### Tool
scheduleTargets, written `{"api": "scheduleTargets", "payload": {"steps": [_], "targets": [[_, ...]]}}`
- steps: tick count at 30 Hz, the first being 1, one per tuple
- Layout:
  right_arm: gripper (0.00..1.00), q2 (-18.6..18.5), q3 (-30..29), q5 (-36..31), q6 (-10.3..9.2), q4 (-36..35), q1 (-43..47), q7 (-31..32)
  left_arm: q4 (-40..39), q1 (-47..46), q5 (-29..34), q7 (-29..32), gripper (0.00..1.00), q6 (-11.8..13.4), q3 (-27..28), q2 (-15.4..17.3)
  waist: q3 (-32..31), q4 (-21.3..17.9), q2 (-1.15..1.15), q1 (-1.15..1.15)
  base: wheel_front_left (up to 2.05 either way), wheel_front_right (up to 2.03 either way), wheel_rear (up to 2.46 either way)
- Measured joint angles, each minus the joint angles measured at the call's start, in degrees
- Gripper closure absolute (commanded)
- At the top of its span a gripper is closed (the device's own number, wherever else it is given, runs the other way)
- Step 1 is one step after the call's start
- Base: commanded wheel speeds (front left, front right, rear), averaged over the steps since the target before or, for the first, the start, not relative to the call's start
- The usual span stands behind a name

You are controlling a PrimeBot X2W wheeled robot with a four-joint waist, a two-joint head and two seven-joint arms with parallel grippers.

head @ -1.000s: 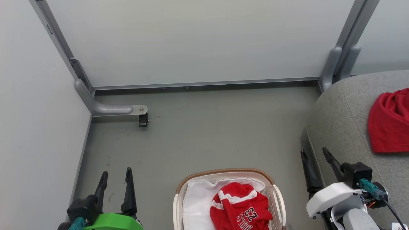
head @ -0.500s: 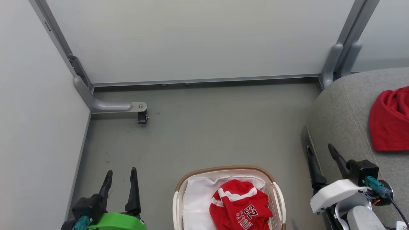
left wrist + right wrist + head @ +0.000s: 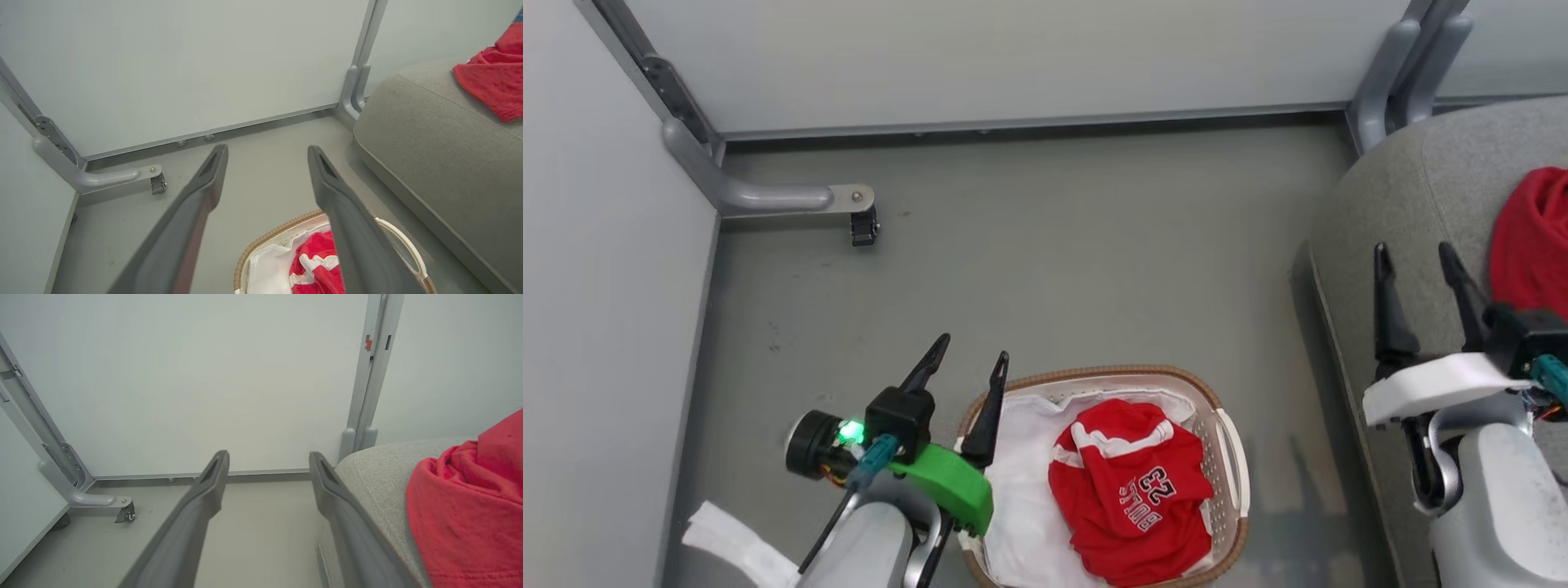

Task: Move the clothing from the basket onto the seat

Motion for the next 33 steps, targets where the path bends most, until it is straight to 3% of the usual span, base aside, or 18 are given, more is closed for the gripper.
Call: {"api": "scheduleTargets", "payload": {"steps": [8, 14, 33], "targets": [[0.00, -0.07, -1.68, -0.53, 0.00, -3.88, -7.62, -0.01, 13.18, -12.80, -1.65, 0.60, 0.00, -0.64, -12.58, -0.11, 8.47, -2.15, 0.00, 0.00, 0.00, 0.00, 0.00], [0.00, -0.07, 0.40, 2.49, 0.00, -6.15, -11.99, -0.01, 22.19, -18.42, -3.38, 1.58, 0.00, -0.66, -17.70, -0.12, 15.58, -4.89, 0.00, 0.01, 0.00, 0.00, 0.00], [0.00, -0.10, 4.83, 8.26, 0.00, -12.25, -18.35, -0.01, 33.74, -27.23, -15.38, 5.88, 0.00, 3.33, -21.79, -0.16, 35.65, -14.97, 0.00, 0.01, 0.00, 0.00, 0.00]]}}
